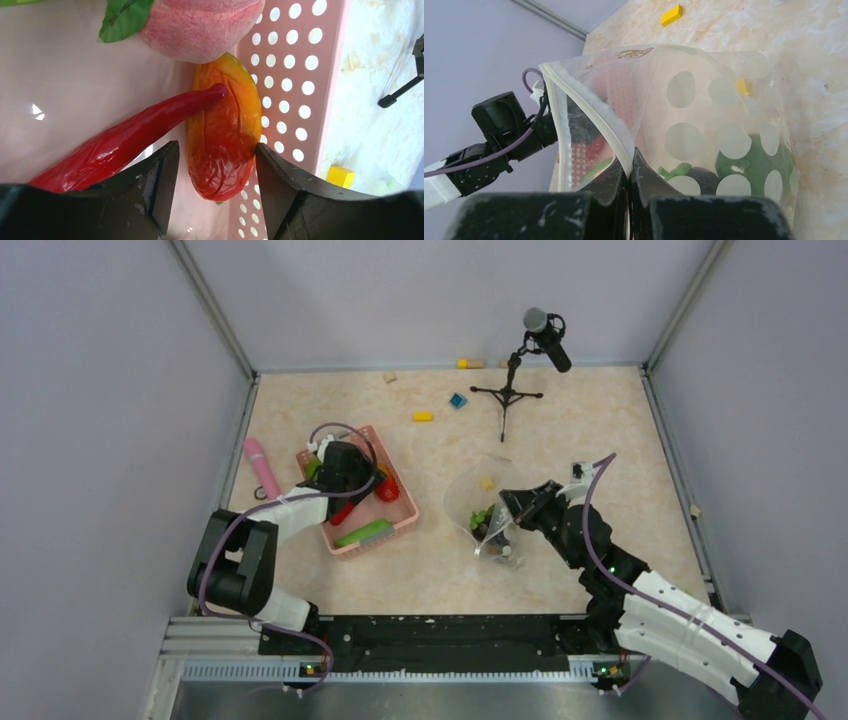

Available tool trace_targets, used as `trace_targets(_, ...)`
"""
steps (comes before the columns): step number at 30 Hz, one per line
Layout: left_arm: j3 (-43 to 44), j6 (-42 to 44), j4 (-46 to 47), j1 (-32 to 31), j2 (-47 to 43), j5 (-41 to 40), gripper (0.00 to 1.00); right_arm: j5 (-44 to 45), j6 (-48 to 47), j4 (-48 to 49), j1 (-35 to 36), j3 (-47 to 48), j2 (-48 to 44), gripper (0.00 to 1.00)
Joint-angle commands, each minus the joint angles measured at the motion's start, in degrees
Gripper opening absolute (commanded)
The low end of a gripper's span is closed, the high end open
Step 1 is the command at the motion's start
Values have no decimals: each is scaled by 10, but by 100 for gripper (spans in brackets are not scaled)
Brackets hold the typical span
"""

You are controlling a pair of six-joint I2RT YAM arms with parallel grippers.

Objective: Place the food in the zip-top bag and seal the zipper
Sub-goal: Pick up the fake fruit from the bin.

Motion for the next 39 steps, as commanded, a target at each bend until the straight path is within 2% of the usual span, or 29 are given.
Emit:
trace_targets(1, 27, 6, 16, 7, 14, 9, 61, 12, -11, 9, 0, -1, -4, 0)
trace_targets(6, 37, 11, 4, 10, 26, 17, 56, 14, -12, 9, 0, 1, -3, 0)
trace_targets(16, 33, 13, 0, 11, 33, 25, 53, 7, -10, 8, 0, -1, -4, 0)
trace_targets(22, 31, 14, -3, 12, 27, 26, 39, 7, -6, 7, -1, -4, -8, 0)
trace_targets(28, 26, 22, -20, 13, -6, 25, 16, 5, -4, 6, -1, -5, -10, 0)
trace_targets(32, 12, 28, -47, 13, -59, 18, 0, 3, -3, 6, 0, -6, -13, 0)
trace_targets(39, -16, 44, -84, 13, -193, -14, 0, 0, 2, 6, 0, -11, -21, 0)
